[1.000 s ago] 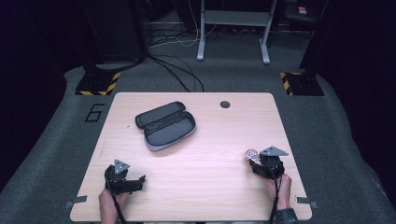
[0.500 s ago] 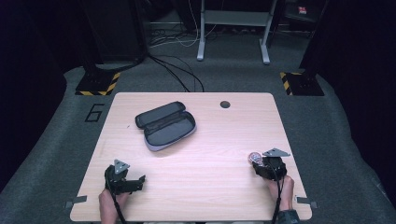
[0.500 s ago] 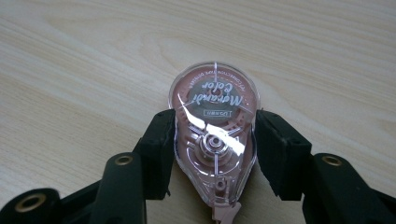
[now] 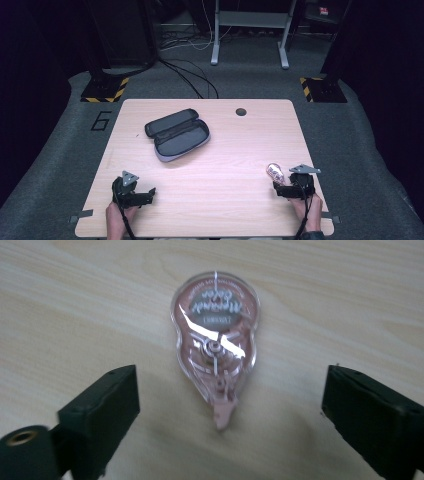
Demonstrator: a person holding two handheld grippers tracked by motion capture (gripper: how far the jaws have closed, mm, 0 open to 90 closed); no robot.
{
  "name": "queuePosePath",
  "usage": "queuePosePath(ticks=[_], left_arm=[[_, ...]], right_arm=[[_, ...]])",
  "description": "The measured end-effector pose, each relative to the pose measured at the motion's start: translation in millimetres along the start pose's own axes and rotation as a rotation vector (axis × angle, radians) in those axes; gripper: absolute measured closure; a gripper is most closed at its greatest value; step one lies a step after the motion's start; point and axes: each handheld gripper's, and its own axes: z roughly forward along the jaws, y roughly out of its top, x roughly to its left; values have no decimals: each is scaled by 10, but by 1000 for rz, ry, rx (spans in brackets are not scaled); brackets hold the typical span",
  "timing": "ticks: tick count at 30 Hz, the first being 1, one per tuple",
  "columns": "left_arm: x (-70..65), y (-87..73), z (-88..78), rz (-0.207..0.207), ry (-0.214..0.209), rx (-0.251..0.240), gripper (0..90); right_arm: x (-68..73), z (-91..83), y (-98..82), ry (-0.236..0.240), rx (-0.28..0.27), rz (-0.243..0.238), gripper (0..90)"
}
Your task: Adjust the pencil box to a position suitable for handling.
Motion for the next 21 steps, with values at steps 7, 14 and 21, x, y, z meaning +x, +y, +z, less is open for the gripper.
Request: queuePosePath(ticks=[7,14,21], left_arm=[[-13,13,11,-15,17,3,21],[27,106,-1,-52,9,0,30],[126,364,-21,-76,-20,-34,42]], right_arm=[[-97,-150,-228,-16,-5,16,0],[-133,-112,-292,-24,8,11,0],[-151,-108,-304,-17,1,-2,0]])
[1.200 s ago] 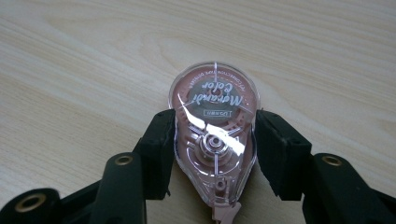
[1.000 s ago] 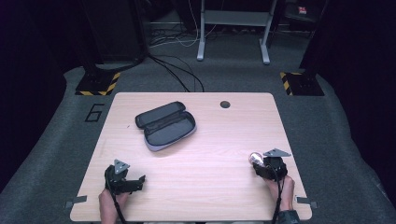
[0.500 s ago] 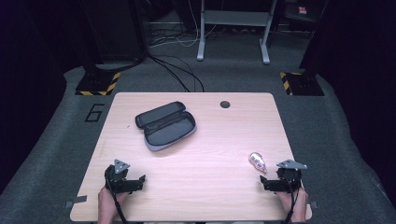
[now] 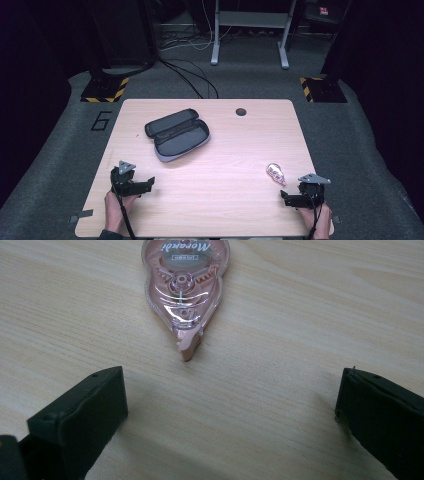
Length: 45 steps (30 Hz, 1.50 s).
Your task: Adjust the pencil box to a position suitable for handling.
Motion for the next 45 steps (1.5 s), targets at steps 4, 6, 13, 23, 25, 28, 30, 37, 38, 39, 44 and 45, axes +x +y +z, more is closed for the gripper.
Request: queuePosePath(ticks=[4,6,13,23,25,28,30,37,38,39,44,45], left_arm=[[20,157,9,2,7,-5,52],[29,223,20,-3,15,-14,52],[90,449,74,-21,15,-14,62],[137,721,262,-48,11,5,70],[134,773,306,-43,17,11,71],[132,851,379,-51,9,26,63],[123,898,428,-49,17,26,55],[136,986,632,-68,-11,58,96],[134,992,665,-76,-14,68,128],[133,992,691,-80,-17,69,153],[141,996,795,-99,-29,85,265],[141,994,813,-97,-25,88,290]], right_arm=[[0,-1,-4,1,-4,2,0],[3,0,-3,2,-5,6,0],[5,2,-9,1,-15,6,0],[6,4,-11,0,-19,9,0],[4,2,-13,1,-18,6,0],[5,2,-13,1,-18,6,0],[0,0,-14,1,-16,0,0],[-4,-1,-15,3,-15,-5,1],[-5,-1,-15,4,-15,-5,1],[-4,-1,-16,3,-15,-5,1],[-5,-1,-16,3,-16,-6,1],[-5,-1,-16,3,-17,-6,1]])
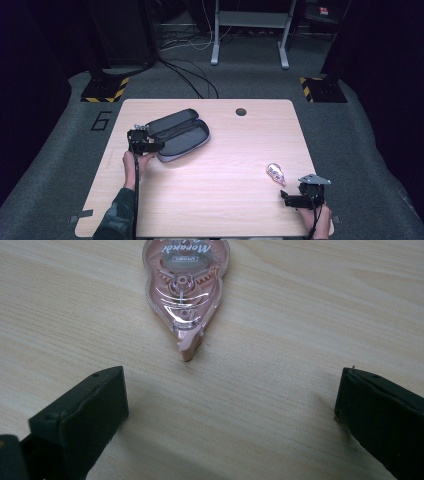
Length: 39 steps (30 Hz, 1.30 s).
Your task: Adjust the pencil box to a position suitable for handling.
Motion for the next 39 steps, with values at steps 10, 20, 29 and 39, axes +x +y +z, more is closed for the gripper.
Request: queuePosePath(ticks=[10,20,29,39], left_arm=[[-11,-43,116,-20,26,36,528],[-22,-95,134,-13,70,37,723],[-53,-125,133,9,71,21,812],[-115,-140,126,48,36,27,840]], right_arm=[[0,0,0,0,1,0,1],[2,-1,-1,0,1,2,1],[3,-1,-1,-1,0,3,2],[3,-1,-1,0,-1,3,2]])
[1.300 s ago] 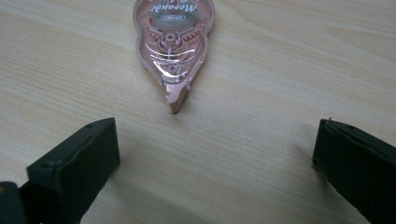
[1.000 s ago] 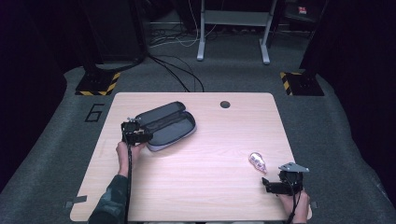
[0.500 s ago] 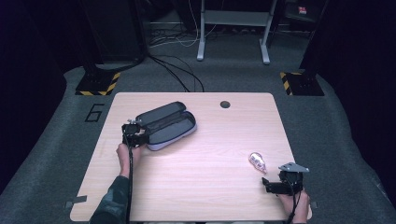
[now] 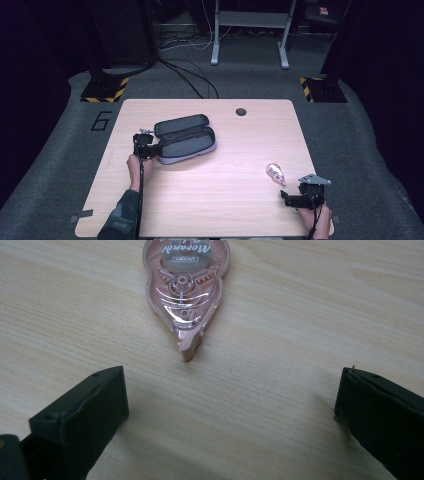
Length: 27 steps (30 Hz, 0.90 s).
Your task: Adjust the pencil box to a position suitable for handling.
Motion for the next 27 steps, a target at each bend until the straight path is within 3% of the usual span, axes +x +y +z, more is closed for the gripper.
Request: queuePosePath(ticks=[12,14,15,27], left_arm=[[-175,-55,-10,48,-45,-16,859],[-213,-57,-21,62,-64,0,860],[-243,-68,-10,65,-60,-17,861],[-550,-125,-33,115,-123,-15,862]], right_arm=[[-1,0,0,0,0,-1,2],[1,-1,0,0,0,1,2],[-2,0,0,1,0,-2,2],[6,-3,-2,0,1,5,5]])
